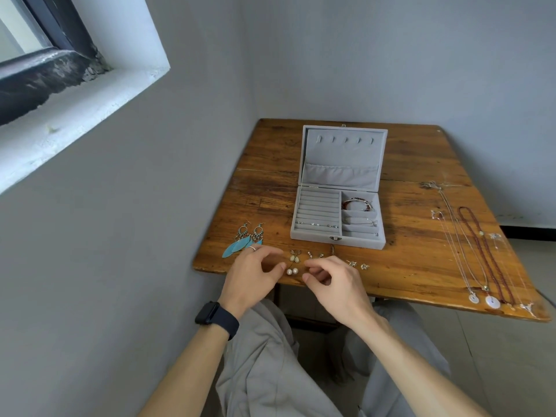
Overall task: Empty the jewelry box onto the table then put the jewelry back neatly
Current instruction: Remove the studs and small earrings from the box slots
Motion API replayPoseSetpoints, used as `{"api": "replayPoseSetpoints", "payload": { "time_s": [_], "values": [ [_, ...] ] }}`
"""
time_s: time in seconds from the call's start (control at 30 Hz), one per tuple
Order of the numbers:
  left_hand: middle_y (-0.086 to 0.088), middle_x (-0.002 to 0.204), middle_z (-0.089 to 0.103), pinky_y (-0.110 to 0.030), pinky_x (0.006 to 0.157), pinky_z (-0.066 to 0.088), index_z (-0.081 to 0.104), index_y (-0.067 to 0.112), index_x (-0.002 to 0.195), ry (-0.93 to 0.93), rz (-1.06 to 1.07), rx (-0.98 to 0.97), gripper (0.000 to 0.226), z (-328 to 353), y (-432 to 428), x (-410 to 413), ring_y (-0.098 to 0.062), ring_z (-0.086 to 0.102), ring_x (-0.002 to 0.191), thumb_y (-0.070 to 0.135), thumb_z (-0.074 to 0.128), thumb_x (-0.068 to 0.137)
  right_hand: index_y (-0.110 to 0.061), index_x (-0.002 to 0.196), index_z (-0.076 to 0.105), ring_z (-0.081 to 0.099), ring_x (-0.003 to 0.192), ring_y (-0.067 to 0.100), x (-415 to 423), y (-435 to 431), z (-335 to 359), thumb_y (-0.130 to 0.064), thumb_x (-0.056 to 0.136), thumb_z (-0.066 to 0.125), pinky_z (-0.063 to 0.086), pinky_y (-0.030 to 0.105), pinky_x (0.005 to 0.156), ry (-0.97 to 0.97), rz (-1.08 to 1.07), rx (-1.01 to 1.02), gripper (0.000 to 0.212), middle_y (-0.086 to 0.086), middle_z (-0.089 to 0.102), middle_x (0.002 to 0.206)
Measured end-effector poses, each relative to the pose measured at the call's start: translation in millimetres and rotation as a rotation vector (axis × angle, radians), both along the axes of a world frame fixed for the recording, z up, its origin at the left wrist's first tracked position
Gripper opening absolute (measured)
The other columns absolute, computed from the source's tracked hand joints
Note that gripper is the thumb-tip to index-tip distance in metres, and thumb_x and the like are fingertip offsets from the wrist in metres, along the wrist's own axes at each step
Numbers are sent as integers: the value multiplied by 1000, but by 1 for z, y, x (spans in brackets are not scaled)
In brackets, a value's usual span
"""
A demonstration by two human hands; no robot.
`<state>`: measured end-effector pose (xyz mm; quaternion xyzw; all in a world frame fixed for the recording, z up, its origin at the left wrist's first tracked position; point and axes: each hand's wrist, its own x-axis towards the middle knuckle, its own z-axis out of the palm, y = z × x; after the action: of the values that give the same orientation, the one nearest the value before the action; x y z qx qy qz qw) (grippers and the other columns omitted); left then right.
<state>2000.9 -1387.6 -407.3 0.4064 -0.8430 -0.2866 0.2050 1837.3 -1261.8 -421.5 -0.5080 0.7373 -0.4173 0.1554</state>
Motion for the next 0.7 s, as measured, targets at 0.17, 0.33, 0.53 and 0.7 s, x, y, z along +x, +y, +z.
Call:
{"api": "replayPoseSetpoints", "payload": {
  "time_s": [0.17, 0.33, 0.53, 0.7],
  "values": [
    [17, 119, 59, -19, 84, 43, 65, 37, 120, -76, 8, -129, 27, 19, -28, -23, -3, 53, 113, 40, 62, 93, -28, 110, 73, 59, 86, -7, -28, -17, 19, -24, 89, 72, 45, 3, 70, 62, -6, -18, 21, -18, 63, 97],
    [9, 133, 58, -30, 91, 51, 57, 36, 133, -199, -61, -248, 40, 27, -47, -57, -12, 52, 121, 44, 58, 93, -24, 118, 70, 58, 100, 3, -53, -57, 26, -25, 94, 65, 44, 9, 83, 189, -17, 15, 24, -9, 63, 112],
    [6, 154, 42, -39, 113, 32, 36, 29, 152, -447, -161, -303, 68, 13, -60, -80, -17, 37, 140, 54, 52, 92, -30, 122, 69, 46, 114, 14, -62, -93, 21, -39, 97, 59, 49, 27, 86, 447, -24, 147, 29, -8, 61, 117],
    [9, 156, 40, -36, 115, 29, 33, 29, 153, -419, -159, -332, 66, 1, -63, -80, -13, 34, 142, 54, 49, 95, -32, 116, 74, 46, 113, 17, -65, -107, 21, -42, 95, 59, 47, 30, 91, 535, 1, 166, 27, -9, 64, 117]
  ]
}}
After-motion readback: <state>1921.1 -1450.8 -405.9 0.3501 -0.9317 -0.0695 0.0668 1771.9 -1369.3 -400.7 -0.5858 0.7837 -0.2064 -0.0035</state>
